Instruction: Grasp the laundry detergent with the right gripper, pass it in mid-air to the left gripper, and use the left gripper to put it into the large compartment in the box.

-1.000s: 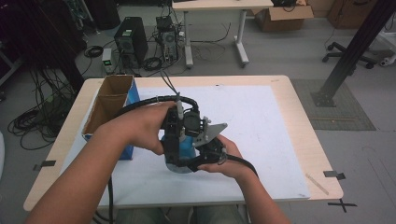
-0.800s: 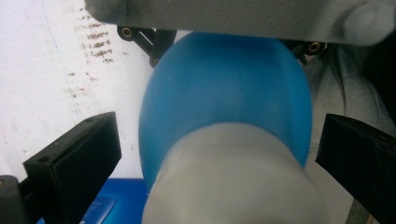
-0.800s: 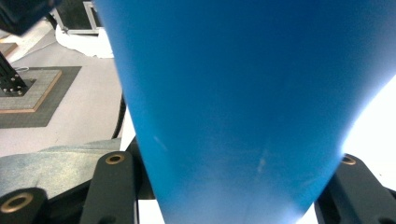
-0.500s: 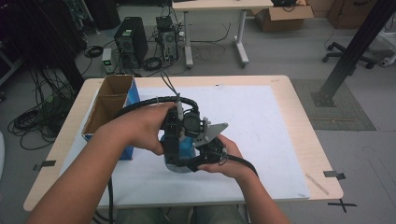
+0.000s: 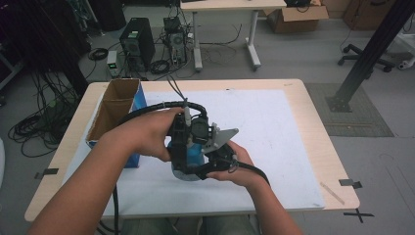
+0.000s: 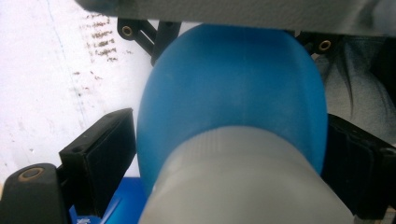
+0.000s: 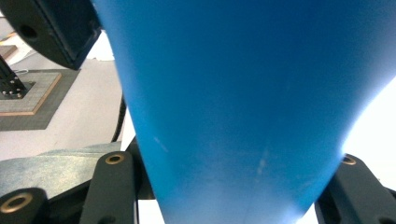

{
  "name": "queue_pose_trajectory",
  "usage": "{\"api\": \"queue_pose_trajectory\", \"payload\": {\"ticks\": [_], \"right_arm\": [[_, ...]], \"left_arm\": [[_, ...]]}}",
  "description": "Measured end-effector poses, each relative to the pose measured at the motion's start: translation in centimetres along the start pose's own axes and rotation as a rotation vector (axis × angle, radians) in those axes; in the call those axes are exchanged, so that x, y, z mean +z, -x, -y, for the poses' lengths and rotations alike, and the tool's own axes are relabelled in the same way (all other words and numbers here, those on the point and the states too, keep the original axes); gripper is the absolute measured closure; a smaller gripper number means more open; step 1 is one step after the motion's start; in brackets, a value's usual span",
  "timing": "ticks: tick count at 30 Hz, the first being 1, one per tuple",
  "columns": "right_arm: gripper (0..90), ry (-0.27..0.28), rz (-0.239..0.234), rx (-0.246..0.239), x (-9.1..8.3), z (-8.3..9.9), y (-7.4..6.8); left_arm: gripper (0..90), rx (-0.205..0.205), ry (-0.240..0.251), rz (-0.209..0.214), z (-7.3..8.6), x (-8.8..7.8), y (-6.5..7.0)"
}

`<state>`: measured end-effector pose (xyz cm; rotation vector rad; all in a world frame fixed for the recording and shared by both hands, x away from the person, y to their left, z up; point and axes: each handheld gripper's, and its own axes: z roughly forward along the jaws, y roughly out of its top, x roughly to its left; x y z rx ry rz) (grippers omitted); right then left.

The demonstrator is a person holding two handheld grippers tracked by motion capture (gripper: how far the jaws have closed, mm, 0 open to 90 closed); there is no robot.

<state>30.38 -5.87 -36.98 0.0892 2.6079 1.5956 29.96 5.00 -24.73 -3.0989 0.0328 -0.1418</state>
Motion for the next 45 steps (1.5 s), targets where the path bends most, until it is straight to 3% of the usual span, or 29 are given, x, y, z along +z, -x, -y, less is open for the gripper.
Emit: {"api": "queue_pose_trajectory", "payload": {"ticks": [22,26,33,34,37,45], "right_arm": [[44.7,0.011,0.008,-0.003,-0.2,-0.2,-0.1],[44.7,0.019,0.003,0.009,-0.1,-0.2,-0.2],[44.8,0.023,0.002,0.006,-0.2,-0.3,-0.3],[44.8,0.033,0.016,-0.024,-0.2,-0.4,-0.1],[44.8,0.036,0.013,-0.023,-0.3,-0.5,-0.2],[44.4,0.046,-0.020,-0.013,-0.6,-0.6,-0.4]], "left_arm": [[26.9,0.003,0.006,0.004,-0.2,-0.2,0.0],[37.2,0.009,0.010,0.003,-0.2,-0.3,0.0],[38.5,0.018,0.002,-0.003,-0.3,-0.5,0.2],[38.5,0.021,-0.002,-0.007,-0.4,-0.6,0.3],[38.9,0.017,-0.003,-0.006,-0.5,-0.8,0.4],[39.5,0.009,-0.017,0.004,-0.6,-1.4,0.6]]}}
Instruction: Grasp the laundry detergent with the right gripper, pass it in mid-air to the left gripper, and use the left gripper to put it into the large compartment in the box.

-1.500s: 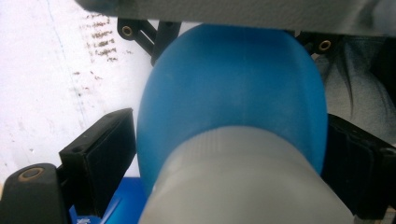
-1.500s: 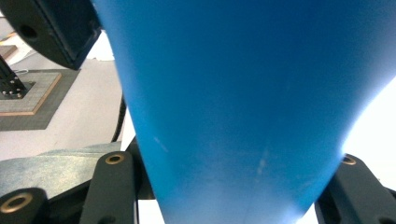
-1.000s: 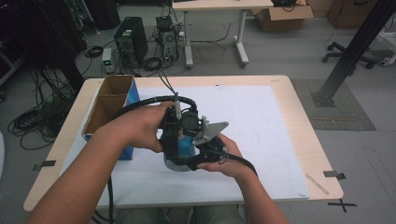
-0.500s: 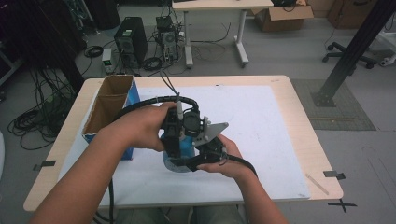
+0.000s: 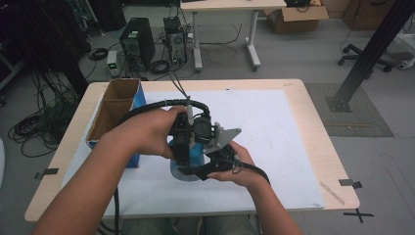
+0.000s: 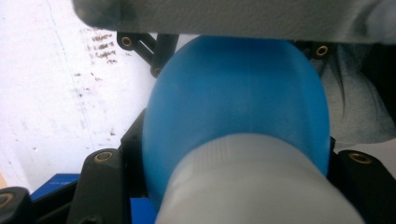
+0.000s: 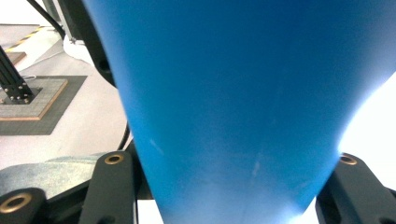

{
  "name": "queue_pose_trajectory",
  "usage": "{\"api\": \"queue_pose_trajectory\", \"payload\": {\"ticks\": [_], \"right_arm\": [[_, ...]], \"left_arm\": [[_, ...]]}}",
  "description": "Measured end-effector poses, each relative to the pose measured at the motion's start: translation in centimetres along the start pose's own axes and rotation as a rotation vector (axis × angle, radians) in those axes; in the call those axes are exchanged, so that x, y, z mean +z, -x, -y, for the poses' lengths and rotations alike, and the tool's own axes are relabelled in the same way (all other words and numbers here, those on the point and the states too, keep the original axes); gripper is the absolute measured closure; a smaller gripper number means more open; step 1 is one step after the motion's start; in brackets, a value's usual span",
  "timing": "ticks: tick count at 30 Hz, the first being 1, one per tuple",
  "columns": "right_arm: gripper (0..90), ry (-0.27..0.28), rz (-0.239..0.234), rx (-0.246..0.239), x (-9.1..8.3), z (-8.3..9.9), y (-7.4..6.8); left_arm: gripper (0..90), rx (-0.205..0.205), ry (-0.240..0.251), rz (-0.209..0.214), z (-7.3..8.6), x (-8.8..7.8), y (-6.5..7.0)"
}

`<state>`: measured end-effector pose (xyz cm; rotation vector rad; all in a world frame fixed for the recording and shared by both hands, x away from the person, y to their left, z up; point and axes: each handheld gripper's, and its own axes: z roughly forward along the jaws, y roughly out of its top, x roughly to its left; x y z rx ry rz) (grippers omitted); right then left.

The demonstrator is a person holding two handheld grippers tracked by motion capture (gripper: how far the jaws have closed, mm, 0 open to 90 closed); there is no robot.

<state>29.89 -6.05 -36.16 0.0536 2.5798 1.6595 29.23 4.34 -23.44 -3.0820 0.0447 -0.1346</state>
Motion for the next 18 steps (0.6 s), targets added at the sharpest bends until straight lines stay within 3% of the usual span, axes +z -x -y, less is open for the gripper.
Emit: {"api": "queue_pose_trajectory", "payload": {"ticks": [5,6,14,16,18], "right_arm": [[42.7,0.015,0.002,0.009,-0.24,-0.14,-0.01],[35.1,0.041,-0.011,0.047,-0.38,-0.28,-0.01],[27.4,0.031,0.007,0.049,-0.77,-0.58,-0.27],[26.9,0.018,0.014,0.024,-0.94,-0.32,-0.08],[23.9,0.021,0.014,0.052,-0.99,-0.19,-0.20]], "left_arm": [[39.6,0.010,-0.006,-0.007,-0.13,-0.41,0.05],[39.6,0.011,-0.008,-0.013,-0.22,-0.43,0.08],[39.6,0.011,-0.005,-0.005,-0.37,-0.42,-0.06],[39.6,0.016,-0.006,-0.006,-0.37,-0.51,-0.10],[39.6,0.016,-0.003,-0.010,-0.38,-0.56,-0.07]]}}
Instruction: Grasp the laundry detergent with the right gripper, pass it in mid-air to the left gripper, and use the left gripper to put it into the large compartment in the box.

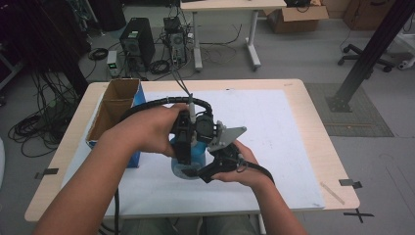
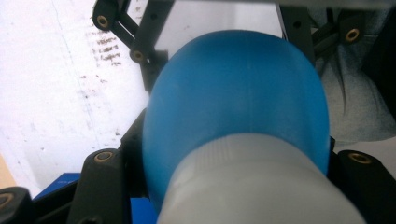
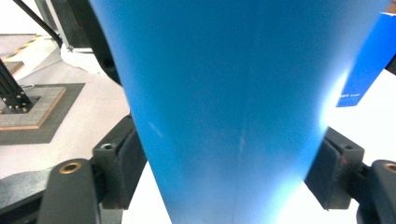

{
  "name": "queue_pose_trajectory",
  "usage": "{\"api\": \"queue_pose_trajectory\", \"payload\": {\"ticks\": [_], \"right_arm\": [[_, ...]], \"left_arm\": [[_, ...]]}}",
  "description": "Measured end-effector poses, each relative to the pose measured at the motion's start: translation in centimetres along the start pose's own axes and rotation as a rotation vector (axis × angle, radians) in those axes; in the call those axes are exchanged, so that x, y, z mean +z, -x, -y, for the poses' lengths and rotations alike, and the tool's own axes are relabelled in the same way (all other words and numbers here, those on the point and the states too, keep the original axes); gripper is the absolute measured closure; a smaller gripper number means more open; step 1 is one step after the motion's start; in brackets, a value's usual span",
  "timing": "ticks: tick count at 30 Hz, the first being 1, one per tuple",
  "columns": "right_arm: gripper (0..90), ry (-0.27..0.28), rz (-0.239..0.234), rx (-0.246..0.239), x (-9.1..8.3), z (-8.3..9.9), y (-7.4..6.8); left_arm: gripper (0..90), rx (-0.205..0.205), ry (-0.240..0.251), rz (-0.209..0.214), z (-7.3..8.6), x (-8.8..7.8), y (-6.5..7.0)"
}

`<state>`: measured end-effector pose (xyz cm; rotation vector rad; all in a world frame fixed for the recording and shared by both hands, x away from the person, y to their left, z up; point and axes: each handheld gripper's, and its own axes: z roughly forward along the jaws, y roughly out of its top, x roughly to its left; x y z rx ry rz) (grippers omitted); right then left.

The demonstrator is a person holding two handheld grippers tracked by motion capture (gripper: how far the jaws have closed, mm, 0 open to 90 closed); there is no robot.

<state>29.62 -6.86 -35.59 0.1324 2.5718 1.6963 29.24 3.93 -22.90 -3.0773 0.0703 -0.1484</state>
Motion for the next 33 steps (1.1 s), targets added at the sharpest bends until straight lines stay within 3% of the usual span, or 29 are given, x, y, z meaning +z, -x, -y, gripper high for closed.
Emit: {"api": "queue_pose_trajectory", "payload": {"ticks": [14,21,29,33], "right_arm": [[7.7,-0.011,0.009,0.025,-0.5,0.6,0.5],[0.9,-0.015,-0.017,0.037,-1.0,0.8,0.8],[0.8,-0.017,0.032,0.036,-4.8,0.4,1.8],[0.9,-0.075,0.087,0.049,-7.5,0.2,2.9]], "left_arm": [[39.5,-0.023,0.004,0.003,0.2,-0.3,-0.4],[39.4,-0.050,0.004,0.015,0.5,-0.5,-0.9],[39.3,-0.099,0.009,0.023,1.0,-1.3,-1.6],[39.2,-0.189,0.010,0.055,1.6,-2.0,-2.3]]}}
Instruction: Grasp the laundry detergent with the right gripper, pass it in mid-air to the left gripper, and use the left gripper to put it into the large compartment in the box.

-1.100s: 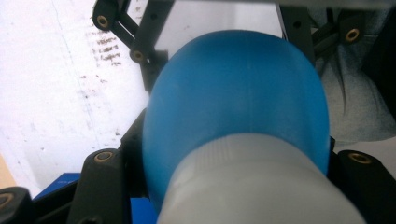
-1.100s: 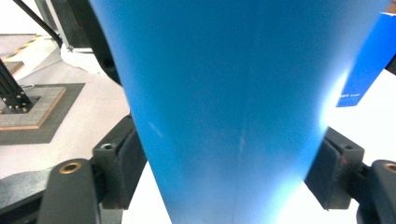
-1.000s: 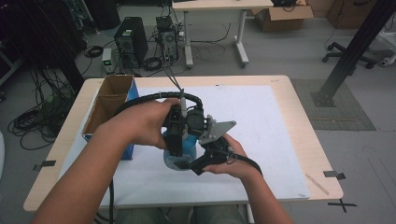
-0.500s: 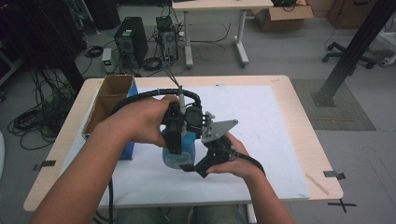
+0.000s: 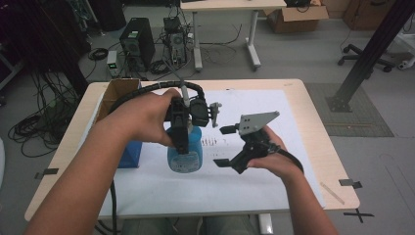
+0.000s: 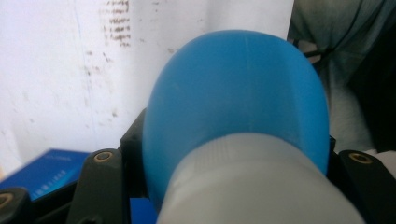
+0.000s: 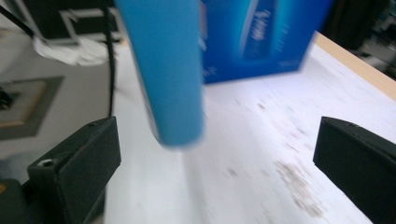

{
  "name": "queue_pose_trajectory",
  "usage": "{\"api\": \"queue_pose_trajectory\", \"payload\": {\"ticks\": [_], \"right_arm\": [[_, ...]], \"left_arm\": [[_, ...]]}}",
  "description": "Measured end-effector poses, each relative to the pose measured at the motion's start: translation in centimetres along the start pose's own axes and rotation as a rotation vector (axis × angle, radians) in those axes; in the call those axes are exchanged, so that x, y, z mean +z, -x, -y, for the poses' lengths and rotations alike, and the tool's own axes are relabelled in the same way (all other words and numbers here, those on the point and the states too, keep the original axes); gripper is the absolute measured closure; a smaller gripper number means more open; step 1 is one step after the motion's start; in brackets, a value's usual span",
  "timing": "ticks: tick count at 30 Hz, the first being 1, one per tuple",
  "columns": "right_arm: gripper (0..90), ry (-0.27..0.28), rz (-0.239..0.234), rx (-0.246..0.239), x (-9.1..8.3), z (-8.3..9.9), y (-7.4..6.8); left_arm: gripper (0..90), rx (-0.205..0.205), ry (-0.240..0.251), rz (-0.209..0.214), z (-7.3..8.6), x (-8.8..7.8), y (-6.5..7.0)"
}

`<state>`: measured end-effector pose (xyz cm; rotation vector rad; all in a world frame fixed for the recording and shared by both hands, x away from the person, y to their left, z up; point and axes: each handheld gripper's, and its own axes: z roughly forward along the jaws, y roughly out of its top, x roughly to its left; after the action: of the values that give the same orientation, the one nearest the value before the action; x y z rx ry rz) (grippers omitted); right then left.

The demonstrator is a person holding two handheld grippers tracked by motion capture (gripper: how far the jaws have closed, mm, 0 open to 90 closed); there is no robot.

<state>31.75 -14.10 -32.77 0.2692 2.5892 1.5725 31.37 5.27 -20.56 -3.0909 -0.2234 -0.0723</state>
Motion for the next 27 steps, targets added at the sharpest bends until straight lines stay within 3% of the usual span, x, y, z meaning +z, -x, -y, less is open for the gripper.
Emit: {"api": "queue_pose_trajectory", "payload": {"ticks": [5,11,14,15,19,23,27], "right_arm": [[0.9,-0.090,0.083,0.001,-2.8,0.1,1.4],[1.3,-0.198,0.165,0.026,-5.3,1.1,2.6],[2.0,-0.262,0.185,0.054,-5.8,1.6,3.2],[2.2,-0.304,0.199,0.048,-6.0,1.7,3.4],[2.4,-0.378,0.223,0.034,-6.5,1.5,3.9],[2.4,-0.416,0.235,0.018,-6.9,0.9,4.2],[2.4,-0.452,0.249,-0.014,-7.0,0.8,4.3]], "left_arm": [[39.2,-0.135,0.000,0.029,0.8,-1.2,-1.2],[39.2,-0.346,0.015,0.041,2.0,-3.1,-2.8],[39.2,-0.473,0.047,0.058,3.0,-4.6,-3.8],[39.1,-0.500,0.053,0.067,3.2,-4.9,-4.1],[39.1,-0.594,0.069,0.090,4.4,-6.8,-4.9],[39.1,-0.682,0.059,0.081,5.3,-8.4,-5.4],[39.1,-0.806,0.065,0.065,6.8,-10.1,-6.2]]}}
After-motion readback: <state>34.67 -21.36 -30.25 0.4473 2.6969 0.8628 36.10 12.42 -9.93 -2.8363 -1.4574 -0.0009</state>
